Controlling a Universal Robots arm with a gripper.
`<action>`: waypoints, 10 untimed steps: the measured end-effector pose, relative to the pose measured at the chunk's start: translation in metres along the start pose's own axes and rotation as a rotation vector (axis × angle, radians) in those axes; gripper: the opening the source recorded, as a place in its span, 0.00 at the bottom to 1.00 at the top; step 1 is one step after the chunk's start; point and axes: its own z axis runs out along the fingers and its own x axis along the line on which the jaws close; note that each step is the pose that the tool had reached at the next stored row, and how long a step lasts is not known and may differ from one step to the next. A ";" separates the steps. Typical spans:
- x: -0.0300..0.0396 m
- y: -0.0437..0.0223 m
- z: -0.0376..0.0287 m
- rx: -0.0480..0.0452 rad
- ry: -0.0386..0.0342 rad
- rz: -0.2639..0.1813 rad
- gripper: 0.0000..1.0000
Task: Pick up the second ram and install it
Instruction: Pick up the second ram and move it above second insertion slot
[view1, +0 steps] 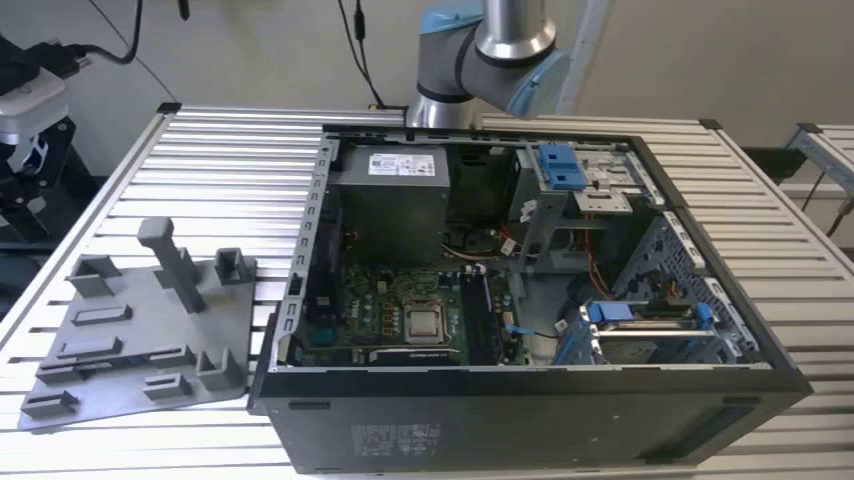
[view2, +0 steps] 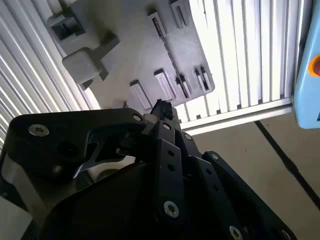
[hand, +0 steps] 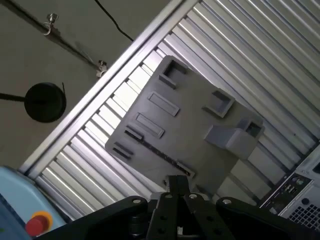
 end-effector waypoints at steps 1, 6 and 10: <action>0.0000 0.0000 0.0000 -0.0001 0.0010 -0.019 0.11; 0.0000 0.0000 0.0001 0.0011 0.0072 -0.107 0.11; 0.0000 0.0000 0.0003 0.0009 0.0111 -0.181 0.11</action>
